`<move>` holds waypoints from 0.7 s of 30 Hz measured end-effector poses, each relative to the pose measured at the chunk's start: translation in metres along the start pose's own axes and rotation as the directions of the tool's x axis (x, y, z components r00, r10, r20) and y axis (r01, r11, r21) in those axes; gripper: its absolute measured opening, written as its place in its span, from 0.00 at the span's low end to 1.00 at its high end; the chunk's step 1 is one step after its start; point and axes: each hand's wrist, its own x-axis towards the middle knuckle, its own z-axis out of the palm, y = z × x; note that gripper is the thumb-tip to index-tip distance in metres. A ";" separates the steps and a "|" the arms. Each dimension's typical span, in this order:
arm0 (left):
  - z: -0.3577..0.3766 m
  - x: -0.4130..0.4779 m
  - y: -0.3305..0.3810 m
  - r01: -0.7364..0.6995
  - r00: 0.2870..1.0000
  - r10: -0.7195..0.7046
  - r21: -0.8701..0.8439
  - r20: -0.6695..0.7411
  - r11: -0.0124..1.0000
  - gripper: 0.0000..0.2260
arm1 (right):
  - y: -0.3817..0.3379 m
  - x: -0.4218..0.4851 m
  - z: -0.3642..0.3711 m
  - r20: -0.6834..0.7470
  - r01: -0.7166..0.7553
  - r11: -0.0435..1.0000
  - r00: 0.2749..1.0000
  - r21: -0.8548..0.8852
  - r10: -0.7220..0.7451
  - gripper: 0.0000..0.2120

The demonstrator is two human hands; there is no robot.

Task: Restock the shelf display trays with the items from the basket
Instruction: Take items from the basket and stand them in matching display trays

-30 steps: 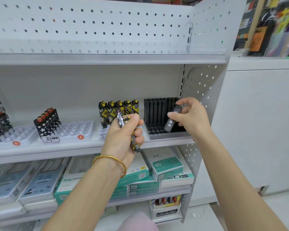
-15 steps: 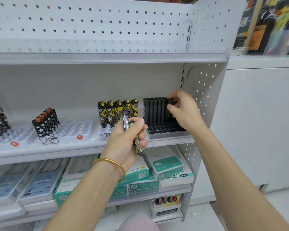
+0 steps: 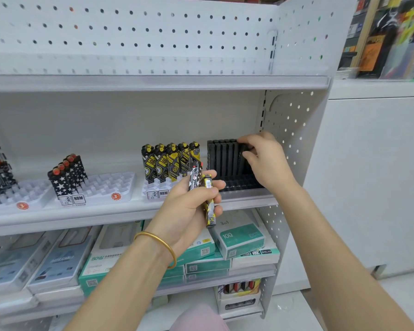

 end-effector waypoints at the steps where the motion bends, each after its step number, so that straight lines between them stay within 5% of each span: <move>1: -0.001 0.000 -0.001 -0.001 1.000 0.001 0.002 0.009 1.000 0.14 | 0.000 -0.001 0.001 0.013 -0.004 1.000 1.000 -0.008 0.004 0.18; 5: -0.004 0.000 -0.002 -0.020 0.999 0.019 0.016 0.050 1.000 0.14 | -0.009 -0.011 0.002 -0.116 0.015 0.999 0.993 -0.028 -0.018 0.24; 8: -0.006 -0.002 -0.002 -0.043 0.996 0.039 0.048 0.074 0.998 0.12 | -0.032 -0.026 -0.009 -0.215 0.064 0.987 0.976 0.150 -0.031 0.16; 10: -0.008 -0.002 -0.001 -0.058 0.996 0.054 0.063 0.070 0.996 0.14 | -0.051 -0.034 -0.020 0.015 0.004 0.934 1.000 0.358 -0.010 0.07; 13: -0.010 -0.004 0.000 -0.073 0.997 0.070 0.085 0.043 0.994 0.17 | -0.068 -0.041 -0.026 0.361 -0.094 0.884 0.928 0.459 -0.089 0.05; 21: -0.025 -0.015 0.016 -0.013 0.999 0.015 -0.035 0.047 0.999 0.18 | -0.065 -0.030 -0.020 0.419 -0.165 0.783 0.898 0.599 -0.132 0.09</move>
